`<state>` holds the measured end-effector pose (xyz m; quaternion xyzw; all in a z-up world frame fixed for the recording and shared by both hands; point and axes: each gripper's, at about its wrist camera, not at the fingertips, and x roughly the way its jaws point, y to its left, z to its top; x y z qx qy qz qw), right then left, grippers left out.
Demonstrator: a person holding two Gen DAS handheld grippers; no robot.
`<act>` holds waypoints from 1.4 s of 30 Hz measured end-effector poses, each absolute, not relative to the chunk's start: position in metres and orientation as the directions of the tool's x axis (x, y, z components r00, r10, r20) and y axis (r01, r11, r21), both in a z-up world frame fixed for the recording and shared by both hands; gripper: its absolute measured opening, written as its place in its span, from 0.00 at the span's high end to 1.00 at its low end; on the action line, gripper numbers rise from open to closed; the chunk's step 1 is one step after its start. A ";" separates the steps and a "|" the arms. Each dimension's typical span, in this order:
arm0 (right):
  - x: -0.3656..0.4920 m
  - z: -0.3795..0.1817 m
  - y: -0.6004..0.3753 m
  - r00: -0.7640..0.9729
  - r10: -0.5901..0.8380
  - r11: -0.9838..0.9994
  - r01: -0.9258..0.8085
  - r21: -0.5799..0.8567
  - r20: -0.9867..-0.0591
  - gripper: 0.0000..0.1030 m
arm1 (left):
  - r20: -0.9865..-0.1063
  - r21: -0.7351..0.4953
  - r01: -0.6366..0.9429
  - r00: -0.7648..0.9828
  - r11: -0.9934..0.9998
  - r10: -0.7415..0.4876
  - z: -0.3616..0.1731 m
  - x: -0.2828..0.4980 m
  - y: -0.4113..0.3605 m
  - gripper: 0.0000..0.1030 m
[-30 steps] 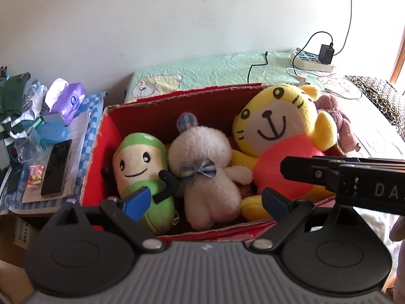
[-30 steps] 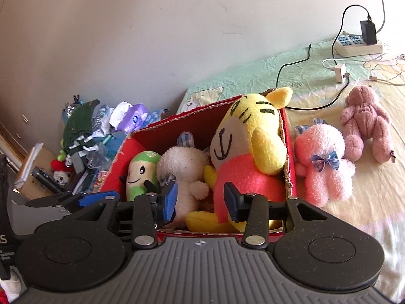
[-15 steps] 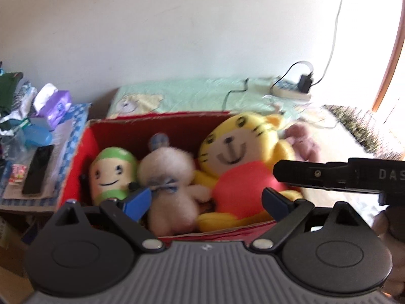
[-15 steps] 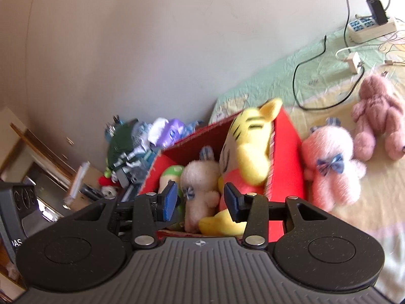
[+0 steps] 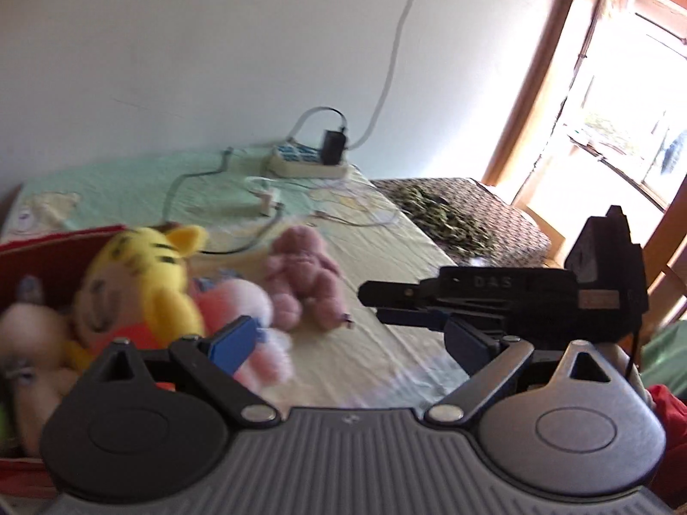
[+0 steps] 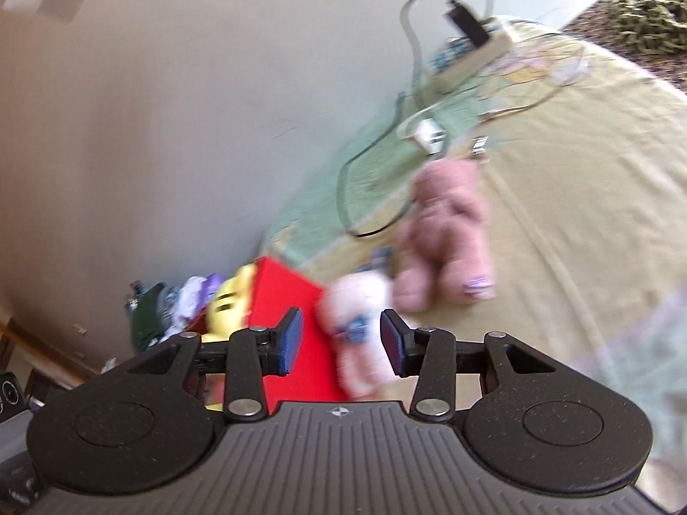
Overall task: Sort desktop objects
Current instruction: 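Move the right gripper to the pink teddy bear on the bed, then grasp the pink teddy bear with the right gripper and lift it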
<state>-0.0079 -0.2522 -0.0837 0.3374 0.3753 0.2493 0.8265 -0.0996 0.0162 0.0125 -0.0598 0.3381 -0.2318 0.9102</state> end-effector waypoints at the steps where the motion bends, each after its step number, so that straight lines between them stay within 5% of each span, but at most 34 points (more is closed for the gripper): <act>1: -0.004 -0.087 -0.260 0.592 0.661 0.650 -0.146 0.746 -0.460 0.57 | -0.596 -0.277 0.390 0.647 0.878 -0.476 0.007 -0.096 0.008 0.08; 6: 0.012 -0.108 -0.283 0.565 0.661 0.647 -0.097 0.756 -0.493 0.57 | -0.657 -0.310 0.351 0.593 0.883 -0.466 -0.023 -0.075 -0.024 0.08; 12: 0.034 -0.132 -0.297 0.509 0.687 0.634 -0.071 0.770 -0.519 0.57 | -0.726 -0.182 0.286 0.606 0.941 -0.325 -0.043 -0.056 -0.049 0.08; 34: 0.123 -0.177 -0.276 0.397 0.762 0.598 -0.128 0.791 -0.512 0.57 | -0.732 -0.197 0.150 0.635 0.969 -0.248 -0.099 0.031 -0.058 0.08; 39: 0.128 -0.182 -0.271 0.389 0.778 0.577 -0.129 0.807 -0.494 0.60 | -0.730 -0.197 0.146 0.639 0.970 -0.244 -0.102 0.040 -0.057 0.08; 42: 0.132 -0.184 -0.267 0.373 0.782 0.579 -0.139 0.803 -0.499 0.71 | -0.731 -0.179 0.153 0.640 0.972 -0.236 -0.103 0.044 -0.060 0.08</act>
